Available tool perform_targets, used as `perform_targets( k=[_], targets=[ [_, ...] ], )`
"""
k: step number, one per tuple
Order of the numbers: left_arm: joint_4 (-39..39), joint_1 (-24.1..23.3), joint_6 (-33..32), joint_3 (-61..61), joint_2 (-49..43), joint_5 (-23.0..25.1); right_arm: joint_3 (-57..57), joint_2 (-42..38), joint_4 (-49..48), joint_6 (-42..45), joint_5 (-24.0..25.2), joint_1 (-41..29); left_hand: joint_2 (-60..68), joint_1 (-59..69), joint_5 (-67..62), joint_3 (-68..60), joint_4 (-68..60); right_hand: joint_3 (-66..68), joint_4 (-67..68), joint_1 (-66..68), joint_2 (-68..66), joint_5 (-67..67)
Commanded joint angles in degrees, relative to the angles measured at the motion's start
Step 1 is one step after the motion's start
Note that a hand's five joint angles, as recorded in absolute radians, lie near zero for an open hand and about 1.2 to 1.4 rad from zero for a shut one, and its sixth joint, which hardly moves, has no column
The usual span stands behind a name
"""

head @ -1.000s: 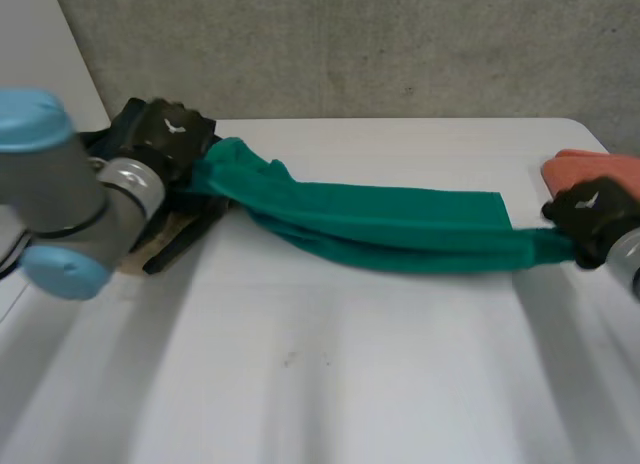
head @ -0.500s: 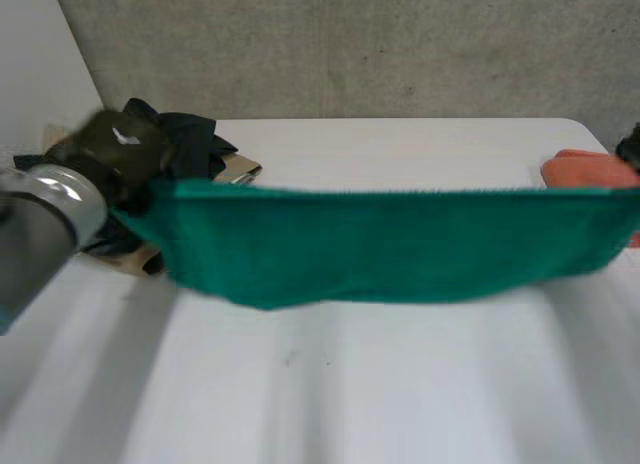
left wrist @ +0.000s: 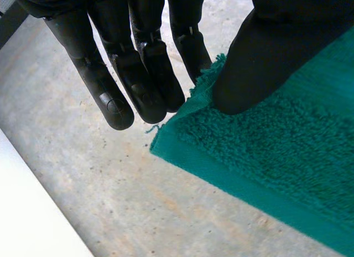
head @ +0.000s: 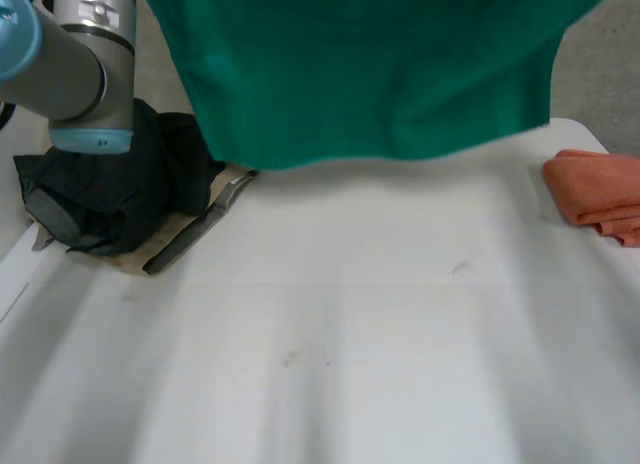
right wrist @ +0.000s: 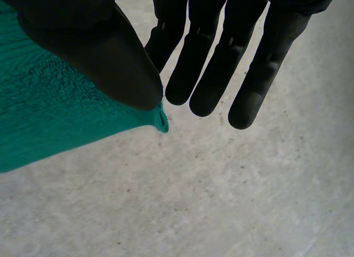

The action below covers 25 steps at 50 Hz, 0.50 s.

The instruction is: Fold the laundry.

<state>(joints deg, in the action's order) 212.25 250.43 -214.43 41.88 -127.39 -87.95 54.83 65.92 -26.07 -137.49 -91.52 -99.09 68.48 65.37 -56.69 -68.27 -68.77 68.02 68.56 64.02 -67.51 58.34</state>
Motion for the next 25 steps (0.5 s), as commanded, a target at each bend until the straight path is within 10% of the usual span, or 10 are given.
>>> perform_targets(
  k=[1, 16, 25],
  targets=[
    [-1.5, 0.2, 3.3, 14.1, 3.6, 0.9, 6.8, -0.2, 5.1, 0.1, 1.0, 0.3, 11.5, 14.6, -13.3, -11.7, -11.2, 12.0, 11.4, 16.0, -12.5, 11.7],
    [-3.0, -1.3, 0.2, 49.6, 10.0, 4.2, 26.2, -3.2, 19.5, 1.0, 6.0, 3.7, 11.5, 14.6, -13.3, -11.7, -11.2, 12.0, 11.4, 16.0, -12.5, 11.7],
    [-32.4, -2.7, -10.7, 68.5, 29.8, 0.3, 40.2, 11.4, 42.6, 20.3, 6.9, 12.8, 11.5, 14.6, -13.3, -11.7, -11.2, 12.0, 11.4, 16.0, -12.5, 11.7]
  ],
)
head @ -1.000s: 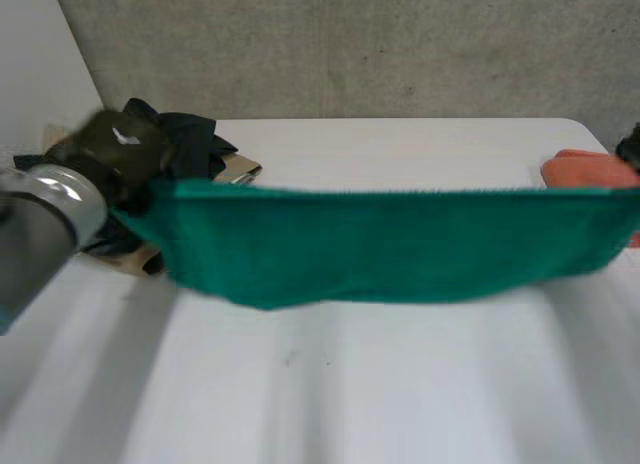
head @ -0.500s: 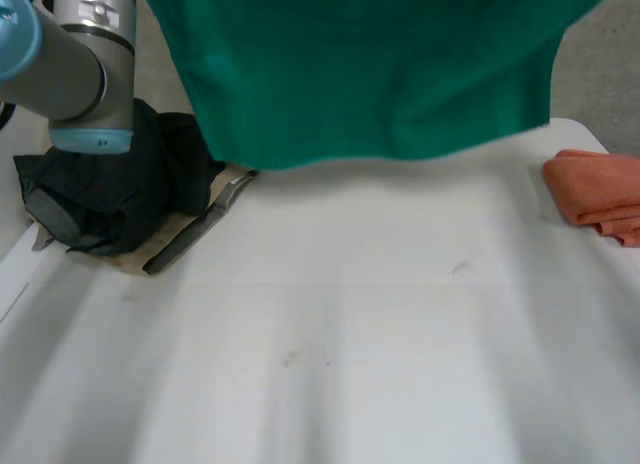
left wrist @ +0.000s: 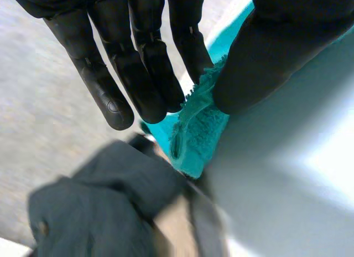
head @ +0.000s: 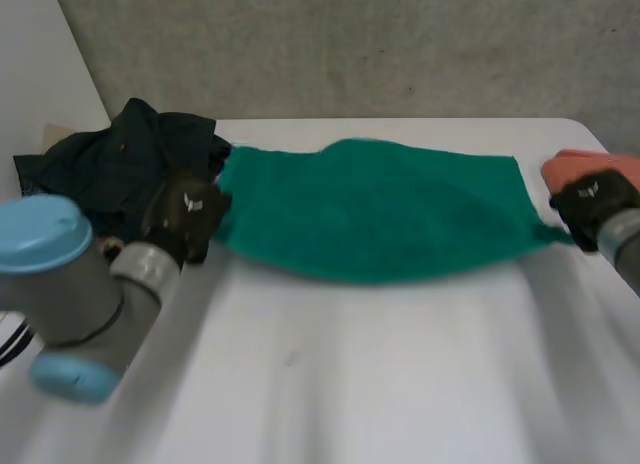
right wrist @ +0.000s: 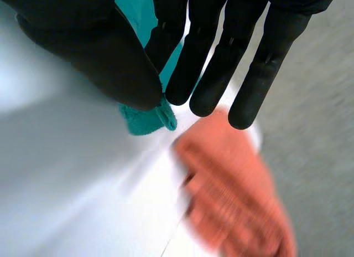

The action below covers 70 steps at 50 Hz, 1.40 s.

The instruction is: Fold the laundry.

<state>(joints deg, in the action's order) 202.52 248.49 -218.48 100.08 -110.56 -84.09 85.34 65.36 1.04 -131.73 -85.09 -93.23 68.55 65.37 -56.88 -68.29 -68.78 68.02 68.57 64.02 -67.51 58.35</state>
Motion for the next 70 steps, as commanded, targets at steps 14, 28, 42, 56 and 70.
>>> perform_targets(
  k=[14, 28, 42, 56, 70],
  targets=[
    [-32.2, -1.9, -7.6, 9.3, 16.8, -7.0, 17.4, 21.1, 17.2, 21.6, 6.6, 11.5, 11.4, 14.6, -13.1, -11.7, -11.2, 12.0, 11.4, 16.0, -12.5, 11.6],
    [-16.6, -2.2, -6.9, -18.3, -10.2, -7.8, 2.6, -1.0, -4.2, 11.2, 3.1, 2.4, 11.4, 14.6, -13.1, -11.7, -11.2, 12.0, 11.4, 16.0, -12.5, 11.6],
    [-16.4, -2.8, -7.6, -45.0, -28.8, -11.7, -19.8, -18.9, -11.5, 10.9, 0.2, -2.7, 11.4, 14.6, -13.1, -11.7, -11.2, 12.0, 11.4, 16.0, -12.5, 11.6],
    [-16.5, -6.0, -6.9, -42.3, -29.5, -11.7, -21.1, -18.5, -11.8, 1.8, -5.5, -4.0, -58.6, -55.4, 56.9, 58.3, 58.8, -58.0, -58.6, -54.0, 57.5, -58.4],
    [-14.3, -5.2, 0.8, -19.1, -10.7, -10.5, 2.2, -1.8, 6.5, -2.6, 12.6, 9.3, -58.6, -55.4, 56.9, 58.3, 58.8, -53.2, -53.8, -49.2, 52.7, -53.6]
  ],
)
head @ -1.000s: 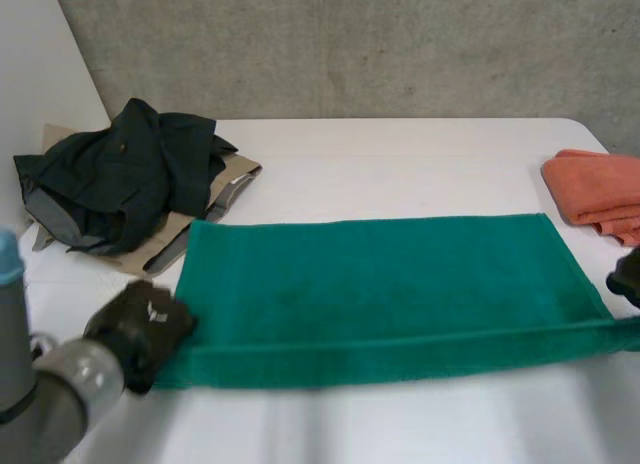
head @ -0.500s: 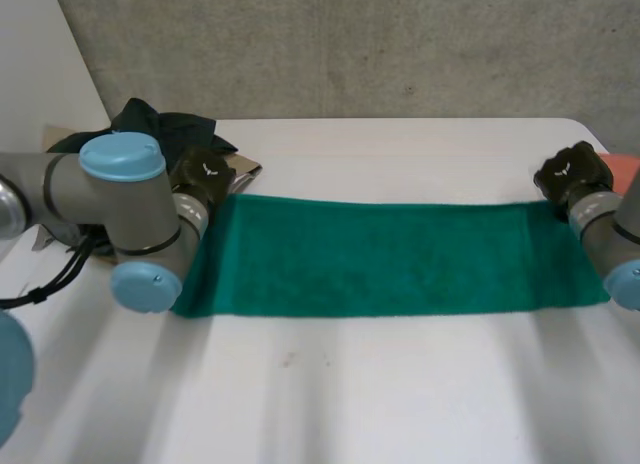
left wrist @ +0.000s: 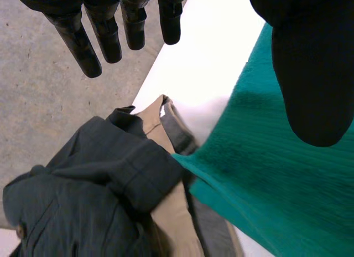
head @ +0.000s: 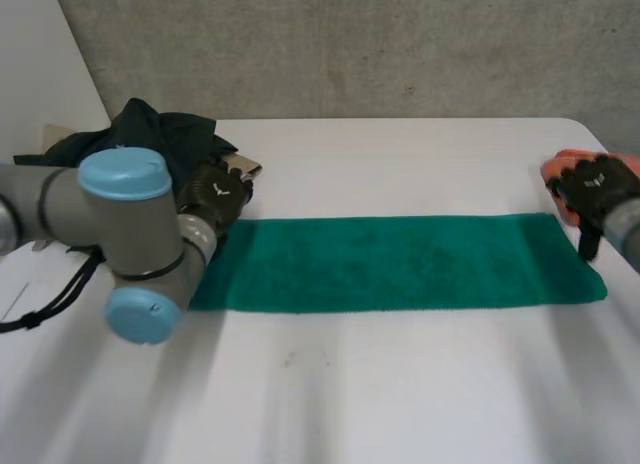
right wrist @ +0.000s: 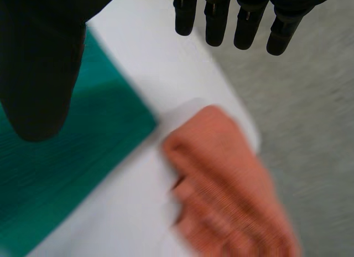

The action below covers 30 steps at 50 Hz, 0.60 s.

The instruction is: Fold the laundry.

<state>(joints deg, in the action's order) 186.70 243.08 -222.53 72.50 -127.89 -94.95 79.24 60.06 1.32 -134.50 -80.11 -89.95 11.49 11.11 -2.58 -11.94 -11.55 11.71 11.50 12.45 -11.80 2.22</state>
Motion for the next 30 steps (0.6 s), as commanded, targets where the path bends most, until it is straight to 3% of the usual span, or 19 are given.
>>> perform_targets(
  k=[1, 15, 19, 20, 30],
  targets=[
    [1.8, 0.3, 5.4, 9.2, 7.0, 0.4, 9.6, 3.5, 5.9, 0.2, 8.4, 7.0, -1.5, -1.1, 2.6, 1.9, 1.6, 5.9, 6.1, 5.2, -5.8, 5.4],
    [5.2, 0.2, 8.4, 13.5, 8.1, 2.0, 10.8, 0.0, -0.7, 0.1, 10.9, 9.6, -1.5, -1.1, 2.6, 1.9, 1.6, 17.4, 17.6, 16.6, -17.3, 16.8],
    [5.3, 0.2, 8.4, 13.7, 8.1, 2.0, 10.3, -1.3, -1.1, 0.2, 10.5, 9.9, -1.5, -1.1, 2.6, 1.9, 1.6, 41.2, 41.4, 40.4, -41.1, 40.7],
    [5.3, 0.2, 8.4, 13.8, 8.2, 2.0, 10.0, -1.7, -1.3, 0.3, 9.9, 10.4, -1.5, -1.1, 2.6, 1.9, 1.6, 68.0, 68.2, 67.3, -67.9, 67.5],
    [5.3, 0.4, 8.4, 15.4, 10.6, 2.0, 9.4, 0.2, -5.8, 3.0, 5.1, 18.8, -1.5, -1.1, 2.6, 1.9, 1.6, 68.3, 68.5, 67.5, -68.2, 67.8]
  ],
)
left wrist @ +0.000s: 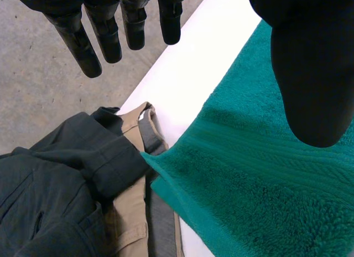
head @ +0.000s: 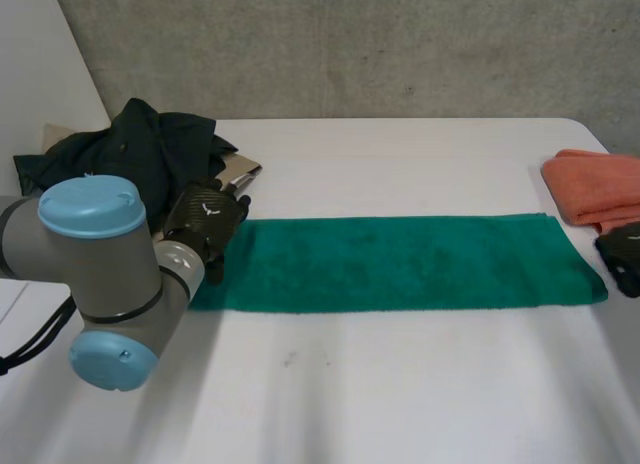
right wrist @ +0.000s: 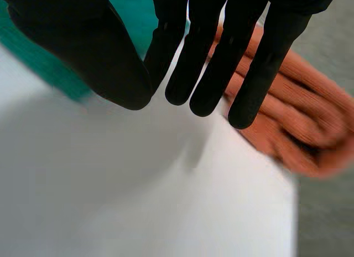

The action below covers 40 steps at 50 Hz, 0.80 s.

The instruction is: Fold the laundry.

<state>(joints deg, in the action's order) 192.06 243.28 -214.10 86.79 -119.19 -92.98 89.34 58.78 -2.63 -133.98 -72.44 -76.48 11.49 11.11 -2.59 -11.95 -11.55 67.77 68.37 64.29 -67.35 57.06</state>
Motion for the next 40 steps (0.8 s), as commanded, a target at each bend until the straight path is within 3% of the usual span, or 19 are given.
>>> perform_targets(
  k=[1, 6, 9, 12, 13, 14, 20, 28, 40],
  targets=[
    [0.0, 0.4, 0.0, 1.5, 2.6, 0.0, -1.1, 2.6, -1.9, 4.6, -2.8, 7.4, -1.5, -1.1, 2.6, 1.9, 1.6, 12.2, 11.6, 15.7, -12.7, 12.9],
    [0.0, 1.2, 0.1, 2.9, 4.2, 0.1, -2.6, 4.9, -1.1, 11.0, -3.0, 12.2, -1.5, -1.1, 2.6, 1.9, 1.6, 12.2, 11.6, 15.7, -12.7, 12.9],
    [0.0, 1.8, 0.3, 3.6, 5.2, 0.1, -2.2, 5.4, 0.5, 11.0, -1.7, 10.8, -1.5, -1.1, 2.6, 1.9, 1.6, 12.2, 11.6, 15.7, -12.7, 12.9],
    [0.0, 1.8, 0.7, 4.0, 5.7, 0.1, -1.4, 6.2, 1.2, 7.9, 1.0, 7.2, -1.5, -1.1, 2.6, 1.9, 1.6, -25.4, -26.0, -22.0, 25.0, -24.7],
    [0.0, 1.8, 1.2, 4.2, 6.0, 0.2, -0.5, 6.9, 1.2, 4.6, 4.0, 5.7, -1.5, -1.1, 2.6, 1.9, 1.6, -37.5, -38.2, -34.1, 37.1, -36.8],
    [0.0, 1.7, 1.7, 4.3, 6.2, 0.2, 0.0, 7.4, 1.4, 3.0, 5.9, 5.2, -1.5, -1.1, 2.6, 1.9, 1.6, -39.0, -39.6, -35.5, 38.6, -38.3],
    [-0.1, 1.4, 5.1, 4.5, 6.7, 1.8, 4.0, 9.3, 1.9, -3.8, 15.3, 4.3, -1.5, -1.1, 2.6, 1.9, 1.6, -39.4, -40.0, -35.9, 38.9, -38.6],
    [-0.1, 1.4, 8.6, 5.5, 8.1, 3.9, 6.8, 7.1, 1.5, -2.8, 15.7, 4.3, -1.5, -1.1, 2.6, 1.9, 1.6, -35.5, -36.1, -32.0, 35.1, -34.8],
    [0.0, 1.3, 8.8, 5.9, 8.1, 4.0, 5.8, 1.8, 1.2, -0.9, 16.2, 4.1, -1.5, -1.1, 2.6, 1.9, 1.6, -32.5, -33.1, -29.0, 32.0, -31.7]
  ],
)
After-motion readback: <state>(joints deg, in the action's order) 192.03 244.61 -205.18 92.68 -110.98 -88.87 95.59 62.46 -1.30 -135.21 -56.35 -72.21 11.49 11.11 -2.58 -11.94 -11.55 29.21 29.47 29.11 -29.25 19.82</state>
